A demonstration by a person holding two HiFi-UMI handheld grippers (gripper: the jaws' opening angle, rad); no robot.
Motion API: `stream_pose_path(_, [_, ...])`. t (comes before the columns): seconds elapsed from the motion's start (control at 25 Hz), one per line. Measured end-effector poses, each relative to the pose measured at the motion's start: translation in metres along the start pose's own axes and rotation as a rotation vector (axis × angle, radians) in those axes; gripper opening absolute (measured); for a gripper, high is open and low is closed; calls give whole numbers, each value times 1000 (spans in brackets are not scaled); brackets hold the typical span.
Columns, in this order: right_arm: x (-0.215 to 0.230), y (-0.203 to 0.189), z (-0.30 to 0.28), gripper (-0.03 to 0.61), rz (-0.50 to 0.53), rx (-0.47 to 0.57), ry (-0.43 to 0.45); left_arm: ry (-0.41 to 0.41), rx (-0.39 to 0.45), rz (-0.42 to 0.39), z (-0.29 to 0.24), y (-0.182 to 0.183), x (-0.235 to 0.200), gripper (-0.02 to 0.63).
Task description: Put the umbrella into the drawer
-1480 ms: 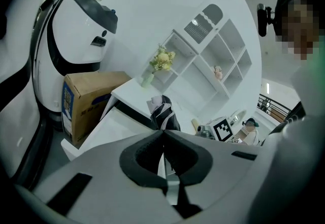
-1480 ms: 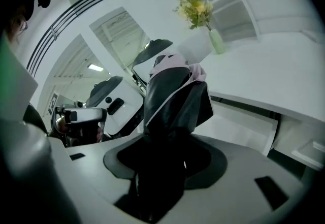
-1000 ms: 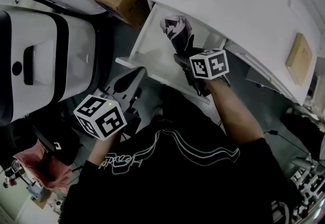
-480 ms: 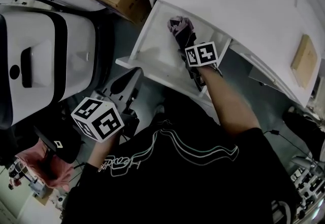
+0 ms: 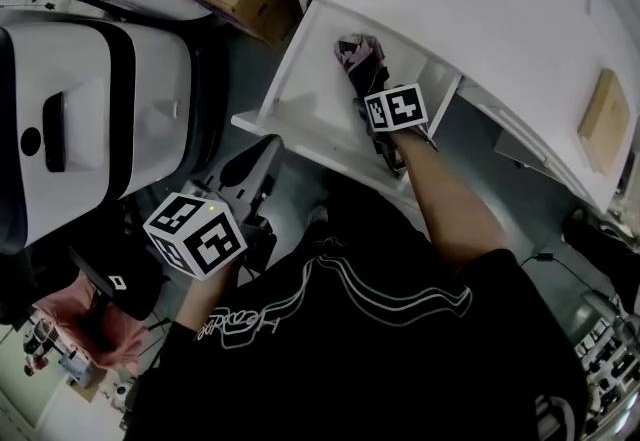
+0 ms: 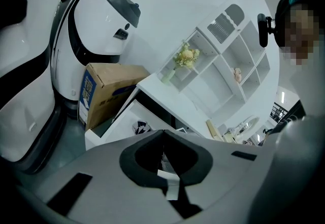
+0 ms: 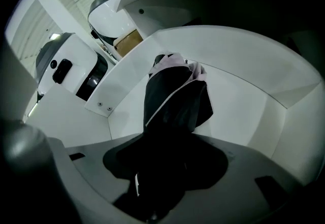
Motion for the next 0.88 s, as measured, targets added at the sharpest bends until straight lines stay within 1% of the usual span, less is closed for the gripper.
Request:
stream_pose_path(0.16, [-2,0,0,229,7,-6,1,5,20,-7,1,-2,-6,20])
stream_pose_path(0.32, [-3,0,0,237,3,-8,25,0,19,-9,2,-3,-5,20])
stream_pose_path(0.48, [-3,-3,11,255,7,6,-6,-20,25,-7,5,-8,-2,20])
stream_pose_path(0.6, [-5,-6,28,255,6,50,6,-28,22,-15,9,-9,-2,20])
stream_pose_path(0.72, [-12,-11,56,255,36,106,19,-52,27,-29,14,-12,3,20])
stream_pose_path(0.88, [-30,-23,107,253,69,224,38,-79,31,-72,25,-13,18,20])
Point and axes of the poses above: the fingertips, and each gripper's own axes: z backward along the fingers, x to its right, y out of its top, the point moved 10 cm from there along z, backward along the fingers, and after that the axes turned 9 degrees about -x, right-handed, at the moved point
